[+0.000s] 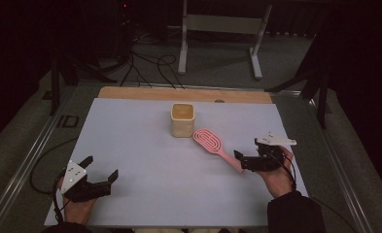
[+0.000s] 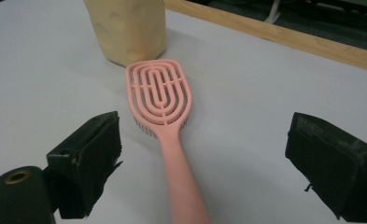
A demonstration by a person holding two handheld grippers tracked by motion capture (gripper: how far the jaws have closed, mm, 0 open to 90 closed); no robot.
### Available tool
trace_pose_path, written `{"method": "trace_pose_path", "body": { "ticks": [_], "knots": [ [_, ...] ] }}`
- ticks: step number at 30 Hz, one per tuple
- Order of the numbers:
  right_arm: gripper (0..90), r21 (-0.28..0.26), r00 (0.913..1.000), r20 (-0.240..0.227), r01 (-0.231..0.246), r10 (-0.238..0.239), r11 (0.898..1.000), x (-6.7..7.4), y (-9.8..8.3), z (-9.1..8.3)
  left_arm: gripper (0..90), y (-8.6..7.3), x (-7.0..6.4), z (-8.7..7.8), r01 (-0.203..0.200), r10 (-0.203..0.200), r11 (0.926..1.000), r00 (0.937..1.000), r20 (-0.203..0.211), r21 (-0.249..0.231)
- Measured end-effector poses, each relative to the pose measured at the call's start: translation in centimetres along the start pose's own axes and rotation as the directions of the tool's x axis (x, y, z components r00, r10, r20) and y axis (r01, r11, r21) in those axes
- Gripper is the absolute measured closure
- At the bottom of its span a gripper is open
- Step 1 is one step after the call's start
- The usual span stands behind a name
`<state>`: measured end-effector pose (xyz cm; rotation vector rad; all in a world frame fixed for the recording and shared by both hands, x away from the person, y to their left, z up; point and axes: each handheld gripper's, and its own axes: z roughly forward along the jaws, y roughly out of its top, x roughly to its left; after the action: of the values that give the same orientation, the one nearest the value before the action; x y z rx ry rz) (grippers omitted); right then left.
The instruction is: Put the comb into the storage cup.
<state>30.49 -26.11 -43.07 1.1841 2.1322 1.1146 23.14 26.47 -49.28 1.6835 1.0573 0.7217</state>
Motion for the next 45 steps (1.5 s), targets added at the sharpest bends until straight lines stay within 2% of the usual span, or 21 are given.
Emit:
{"method": "trace_pose_path", "body": {
  "ticks": [2, 4, 6, 11, 15, 21, 27, 29, 31, 32, 34, 45],
  "knots": [
    [10.3, 0.01, 1.0, -0.002, -0.001, 0.001, 1.0, 0.0, 0.2, 0.2, 0.4, 0.0, 0.0, 0.0, 0.0, 0.0, 1.0, 1.0, 0.0, 0.0],
    [10.1, 0.044, 0.9997, -0.011, 0.021, -0.02, 0.999, 0.2, 1.0, 0.8, 0.4, 0.0, -0.1, 0.1, 0.001, -0.001, 1.0, 1.0, 0.003, 0.002],
    [10.1, 0.053, 0.9995, -0.013, 0.031, -0.03, 0.998, 0.3, 1.2, 1.1, 0.4, 0.0, -0.1, 0.1, 0.001, -0.001, 1.0, 1.0, 0.003, 0.003],
    [10.0, 0.125, 0.997, -0.028, 0.075, -0.072, 0.989, 0.6, 2.3, 2.6, 0.4, 0.0, -0.1, 0.1, 0.002, -0.002, 1.0, 1.0, 0.004, 0.004],
    [10.0, 0.157, 0.9943, -0.04, 0.104, -0.099, 0.982, 0.7, 2.7, 3.3, 0.4, -0.1, -0.1, 0.2, -0.002, 0.002, 1.0, 1.0, 0.004, 0.009],
    [10.0, 0.236, 0.9891, -0.074, 0.141, -0.127, 0.961, 1.0, 3.7, 5.1, 0.4, -0.1, -0.2, 0.2, -0.001, 0.001, 1.0, 1.0, 0.005, 0.01],
    [10.0, 0.279, 0.986, -0.08, 0.163, -0.146, 0.946, 1.1, 4.2, 6.5, 0.4, -0.1, -0.2, 0.2, -0.003, 0.003, 0.9999, 1.0, 0.005, 0.012],
    [10.0, 0.293, 0.9854, -0.089, 0.165, -0.145, 0.942, 1.1, 4.1, 6.9, 0.4, 0.0, -0.2, 0.2, -0.002, 0.002, 0.9999, 1.0, 0.005, 0.011],
    [10.1, 0.315, 0.9842, -0.094, 0.173, -0.15, 0.933, 1.1, 3.9, 7.5, 0.4, -0.1, -0.2, 0.2, -0.004, 0.004, 0.9999, 1.0, 0.006, 0.013],
    [10.1, 0.315, 0.9842, -0.094, 0.173, -0.15, 0.933, 1.1, 3.9, 7.5, 0.4, -0.1, -0.2, 0.2, -0.004, 0.004, 0.9999, 1.0, 0.006, 0.013],
    [10.2, 0.348, 0.9837, -0.096, 0.176, -0.152, 0.921, 1.0, 3.6, 8.2, 0.4, -0.1, -0.2, 0.2, -0.004, 0.004, 0.9999, 1.0, 0.007, 0.012],
    [13.3, 0.424, 0.9811, -0.118, 0.19, -0.154, 0.886, 0.9, 2.9, 10.1, 0.4, -0.1, -0.2, 0.3, -0.007, 0.007, 0.9998, 0.9999, 0.01, 0.017]
  ]
}}
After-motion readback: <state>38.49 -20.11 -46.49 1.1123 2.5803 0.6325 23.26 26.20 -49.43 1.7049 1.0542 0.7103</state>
